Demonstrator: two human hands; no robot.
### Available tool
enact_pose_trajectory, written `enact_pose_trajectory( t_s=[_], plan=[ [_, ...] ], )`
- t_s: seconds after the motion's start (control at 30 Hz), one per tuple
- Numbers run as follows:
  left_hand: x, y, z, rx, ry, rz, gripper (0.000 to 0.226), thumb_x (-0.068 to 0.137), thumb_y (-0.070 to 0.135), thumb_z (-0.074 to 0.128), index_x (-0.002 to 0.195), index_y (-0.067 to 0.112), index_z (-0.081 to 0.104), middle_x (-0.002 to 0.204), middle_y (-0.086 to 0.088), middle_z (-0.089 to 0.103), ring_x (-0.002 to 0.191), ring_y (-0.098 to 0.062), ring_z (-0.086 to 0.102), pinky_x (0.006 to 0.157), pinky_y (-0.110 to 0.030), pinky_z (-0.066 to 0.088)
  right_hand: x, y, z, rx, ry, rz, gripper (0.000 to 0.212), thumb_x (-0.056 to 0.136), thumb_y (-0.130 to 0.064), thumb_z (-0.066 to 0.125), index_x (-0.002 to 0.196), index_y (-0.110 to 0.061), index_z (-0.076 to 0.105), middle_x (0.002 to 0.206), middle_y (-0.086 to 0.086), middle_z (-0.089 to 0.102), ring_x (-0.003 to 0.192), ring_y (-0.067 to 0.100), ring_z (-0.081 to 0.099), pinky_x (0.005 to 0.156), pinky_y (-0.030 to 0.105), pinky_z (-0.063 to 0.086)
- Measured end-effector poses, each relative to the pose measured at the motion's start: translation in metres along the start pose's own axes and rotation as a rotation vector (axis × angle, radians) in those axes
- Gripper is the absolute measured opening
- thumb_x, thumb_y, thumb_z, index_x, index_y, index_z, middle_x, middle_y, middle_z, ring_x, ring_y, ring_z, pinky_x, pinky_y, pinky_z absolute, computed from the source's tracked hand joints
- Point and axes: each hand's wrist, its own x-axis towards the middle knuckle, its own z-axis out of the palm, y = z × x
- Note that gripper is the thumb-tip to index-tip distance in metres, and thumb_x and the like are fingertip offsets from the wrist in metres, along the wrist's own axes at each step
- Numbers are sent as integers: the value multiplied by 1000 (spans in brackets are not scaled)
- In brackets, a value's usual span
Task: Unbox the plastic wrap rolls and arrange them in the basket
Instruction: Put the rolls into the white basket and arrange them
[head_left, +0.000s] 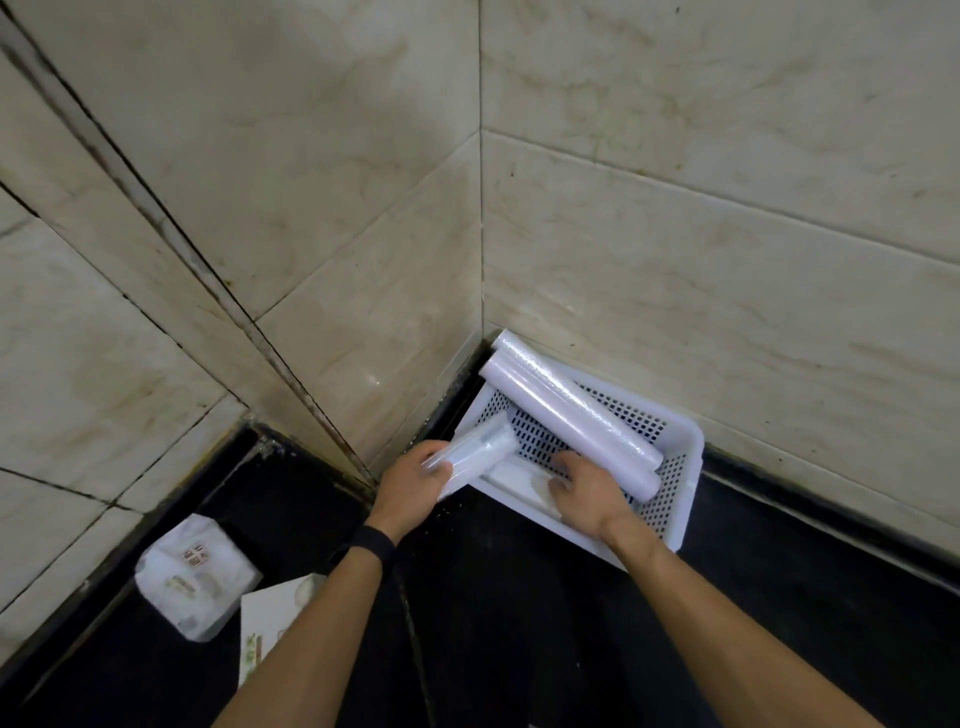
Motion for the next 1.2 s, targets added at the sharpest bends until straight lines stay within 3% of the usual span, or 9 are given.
enact_pose_trajectory(
  t_s=[0.17,0.27,0.47,0.6,0.73,0.87,1.0,1.1,1.2],
  plan=[
    [-18,22,-4,-51,-192,24,25,70,30,62,92,40,69,102,17,68,98,-6,63,81,-26,45,-56,-10,-15,766,179,119,20,97,-52,51,110,-39,58,117,-16,65,112,6,61,82,21,48],
    [-32,36,10,-29,-319,47,23,66,29,65,85,40,72,99,14,70,99,-15,65,82,-26,47,-81,-18,-12,998,99,138,26,101,-53,42,120,-38,54,120,-11,66,112,9,63,94,38,54],
    [-52,58,43,-130,-249,-55,25,58,21,59,78,32,71,96,-1,67,87,-23,65,47,-27,53,-115,-18,0,885,-39,179,24,105,-38,41,124,-24,45,118,0,65,98,18,71,77,33,60],
    [-50,63,47,-114,-237,-16,24,58,19,59,75,32,71,90,-1,68,85,-24,66,52,-31,54,-121,-3,-9,863,30,184,23,100,-21,57,121,-20,50,113,6,68,95,21,71,73,28,60],
    [-40,65,52,-72,-256,53,25,63,17,59,74,36,70,93,7,67,90,-14,62,53,-11,46,-118,3,-17,828,38,157,20,95,-16,64,112,-24,56,107,5,69,86,19,74,69,29,61],
    [-18,61,46,-14,-159,143,29,85,12,58,105,32,68,124,4,59,110,-10,57,85,-21,46,-96,16,-22,903,206,257,13,91,-11,69,101,-19,63,99,8,71,75,19,73,68,35,63],
    [7,34,30,497,-13,154,62,98,27,50,154,14,27,163,-10,16,147,-27,20,120,-42,20,-67,26,-21,869,306,380,12,86,-16,72,94,-20,65,99,3,72,89,22,71,84,46,60],
    [11,12,29,639,-154,50,75,103,45,33,157,17,-11,166,-2,-14,152,-19,-6,123,-50,2,-45,23,-12,804,283,414,12,85,-17,72,93,-21,64,96,1,70,92,22,68,88,45,57],
    [11,5,36,664,-145,52,75,103,48,25,154,18,-21,164,-1,-19,152,-15,-9,123,-47,-3,-27,14,-2,737,239,418,19,83,-19,71,101,-22,63,94,-5,66,87,12,63,79,30,53]
  ],
)
